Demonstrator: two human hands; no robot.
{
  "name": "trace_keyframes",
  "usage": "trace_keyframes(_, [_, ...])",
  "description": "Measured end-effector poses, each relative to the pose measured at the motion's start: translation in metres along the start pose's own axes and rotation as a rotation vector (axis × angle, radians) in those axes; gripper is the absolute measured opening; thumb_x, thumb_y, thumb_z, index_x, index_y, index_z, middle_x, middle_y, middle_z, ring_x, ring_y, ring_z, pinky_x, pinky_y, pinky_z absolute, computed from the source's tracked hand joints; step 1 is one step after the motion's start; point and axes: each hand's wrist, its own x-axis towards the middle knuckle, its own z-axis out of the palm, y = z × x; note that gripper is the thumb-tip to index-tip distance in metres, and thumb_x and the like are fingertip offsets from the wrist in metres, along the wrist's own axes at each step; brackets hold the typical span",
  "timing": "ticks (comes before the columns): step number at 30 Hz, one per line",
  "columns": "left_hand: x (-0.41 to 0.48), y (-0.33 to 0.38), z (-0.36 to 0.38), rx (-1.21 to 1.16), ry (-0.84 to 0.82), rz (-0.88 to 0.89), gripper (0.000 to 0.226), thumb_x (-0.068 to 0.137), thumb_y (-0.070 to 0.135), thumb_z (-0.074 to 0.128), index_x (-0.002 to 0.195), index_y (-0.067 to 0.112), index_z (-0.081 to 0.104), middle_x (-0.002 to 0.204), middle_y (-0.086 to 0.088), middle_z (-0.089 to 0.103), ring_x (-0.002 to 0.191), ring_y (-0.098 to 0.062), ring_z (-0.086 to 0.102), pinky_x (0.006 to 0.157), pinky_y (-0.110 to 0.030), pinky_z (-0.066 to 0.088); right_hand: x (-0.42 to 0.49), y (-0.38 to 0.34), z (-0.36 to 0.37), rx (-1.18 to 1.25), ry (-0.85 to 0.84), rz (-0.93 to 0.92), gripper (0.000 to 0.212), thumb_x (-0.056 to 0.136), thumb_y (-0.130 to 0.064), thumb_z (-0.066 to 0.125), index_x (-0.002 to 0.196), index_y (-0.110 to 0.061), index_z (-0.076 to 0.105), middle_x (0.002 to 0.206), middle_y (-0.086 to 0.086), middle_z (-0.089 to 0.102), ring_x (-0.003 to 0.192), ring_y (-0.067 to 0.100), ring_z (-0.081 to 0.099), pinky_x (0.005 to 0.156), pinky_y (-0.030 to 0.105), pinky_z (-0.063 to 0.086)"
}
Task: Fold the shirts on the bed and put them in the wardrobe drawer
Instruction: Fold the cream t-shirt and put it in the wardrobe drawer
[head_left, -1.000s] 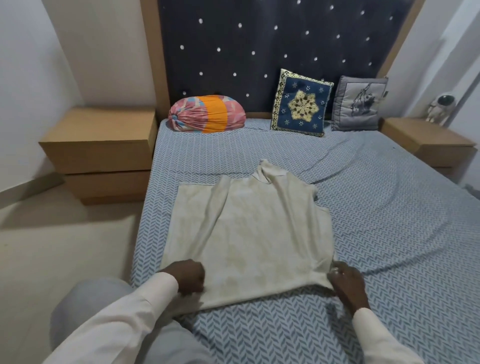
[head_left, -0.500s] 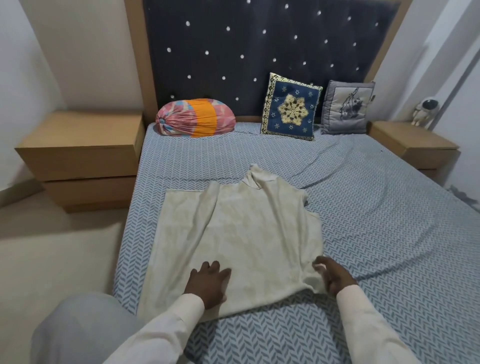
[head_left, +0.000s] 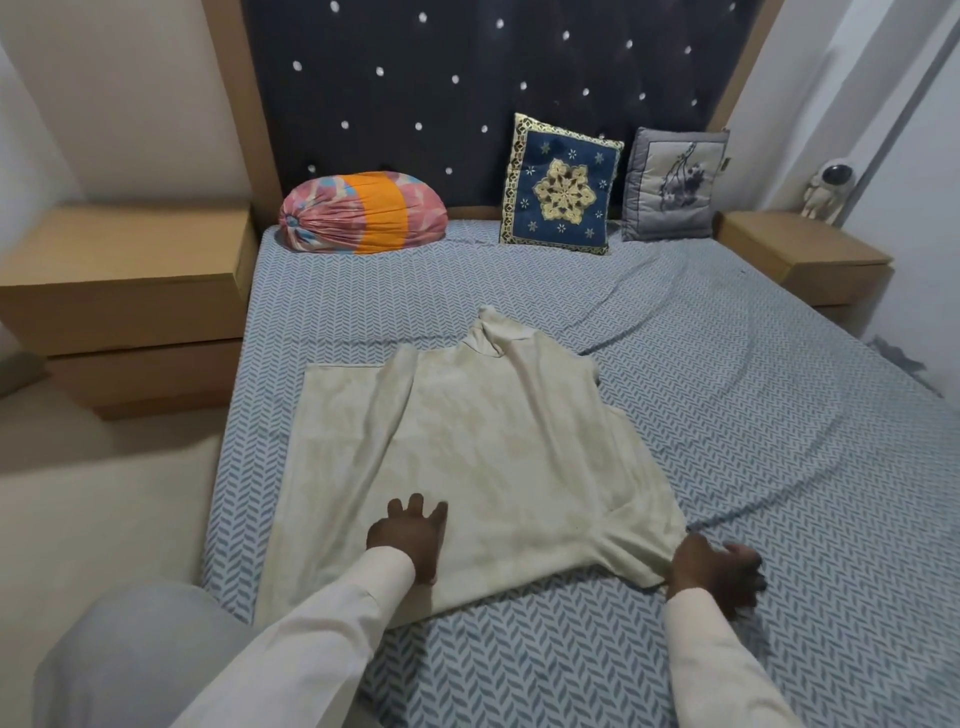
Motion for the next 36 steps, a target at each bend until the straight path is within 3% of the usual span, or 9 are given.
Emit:
trace_keyframes(5, [0.012,0.000,-0.007,-0.014,-0.023,-0.011,0.105,0.073,0.060,0.069,0.153,0.031,0.008,0.150,-0.008,0.020,0.135,-0.036,0.025,0.099,-0.045,0.044,0.023,-0.020,0.032,-0.521,-0.292,-0.372,0.056,0.086,-0.044,0.062,0.131,-0.014,0.048,0.136,0.021,0.046,0.126,0.040,0.040,0.104,0.055,0.028])
trace_keyframes(7, [0.016,0.001,-0.008,-0.022,0.004,-0.023,0.104,0.072,0.065,0.067,0.152,0.031,0.011,0.148,-0.007,0.023,0.133,-0.035,0.028,0.097,-0.044,0.045,0.034,-0.023,0.040,-0.652,-0.378,-0.398,0.041,0.086,-0.041,0.060,0.121,-0.020,0.055,0.126,0.016,0.057,0.120,0.036,0.049,0.103,0.050,0.027])
trace_keyframes(12, [0.025,0.000,-0.010,0.015,0.052,-0.016,0.111,0.065,0.066,0.071,0.152,0.032,0.011,0.153,-0.007,0.017,0.138,-0.033,0.021,0.100,-0.044,0.038,0.056,-0.015,0.035,-0.476,-0.188,-0.291,0.017,0.082,-0.024,0.057,0.098,-0.018,0.060,0.115,0.019,0.061,0.111,0.038,0.054,0.101,0.049,0.029])
trace_keyframes(17, [0.033,-0.001,-0.012,0.009,0.008,-0.035,0.119,0.062,0.068,0.072,0.153,0.033,0.005,0.158,-0.007,0.011,0.142,-0.034,0.016,0.104,-0.047,0.035,0.066,-0.039,0.056,-0.643,-0.373,-0.399,0.039,0.082,-0.043,0.061,0.115,-0.022,0.058,0.127,0.015,0.057,0.121,0.036,0.047,0.106,0.051,0.023])
trace_keyframes(20, [0.035,-0.003,-0.010,0.006,0.019,-0.026,0.119,0.061,0.070,0.072,0.153,0.033,0.006,0.157,-0.006,0.014,0.141,-0.034,0.017,0.102,-0.048,0.036,0.078,-0.049,0.067,-0.688,-0.330,-0.399,0.027,0.084,-0.024,0.055,0.109,-0.020,0.065,0.119,0.016,0.062,0.117,0.036,0.053,0.109,0.055,0.022])
trace_keyframes(23, [0.037,-0.011,-0.014,-0.043,0.079,0.004,0.100,0.070,0.067,0.066,0.150,0.031,0.020,0.151,-0.005,0.026,0.137,-0.032,0.026,0.099,-0.046,0.039,0.072,-0.048,0.067,-0.629,-0.158,-0.317,0.030,0.081,-0.015,0.056,0.110,-0.010,0.059,0.124,0.025,0.052,0.119,0.043,0.045,0.108,0.057,0.022])
trace_keyframes(26, [0.049,-0.035,-0.026,-0.210,0.213,-0.010,0.063,0.088,0.053,0.056,0.141,0.026,0.040,0.138,-0.004,0.044,0.129,-0.027,0.041,0.098,-0.040,0.043,0.037,-0.057,0.090,-0.627,-0.126,-0.519,0.040,0.075,-0.016,0.062,0.114,-0.009,0.055,0.125,0.025,0.047,0.117,0.041,0.042,0.102,0.055,0.028])
trace_keyframes(32, [0.096,-0.118,-0.051,-0.273,0.387,-0.056,0.037,0.091,0.019,0.048,0.128,0.018,0.051,0.122,-0.006,0.051,0.116,-0.027,0.048,0.087,-0.035,0.044,-0.061,-0.108,0.184,-0.646,-0.622,-0.946,0.046,0.089,-0.023,0.060,0.133,-0.017,0.051,0.134,0.015,0.049,0.125,0.037,0.041,0.102,0.045,0.035])
trace_keyframes(36, [0.140,-0.175,-0.074,-0.249,0.356,-0.089,0.052,0.092,0.015,0.048,0.144,0.017,0.039,0.149,-0.008,0.036,0.135,-0.027,0.036,0.101,-0.040,0.041,-0.111,-0.148,0.249,-0.609,-0.916,-1.115,0.043,0.090,-0.013,0.057,0.133,-0.014,0.053,0.134,0.016,0.051,0.124,0.037,0.045,0.104,0.039,0.035])
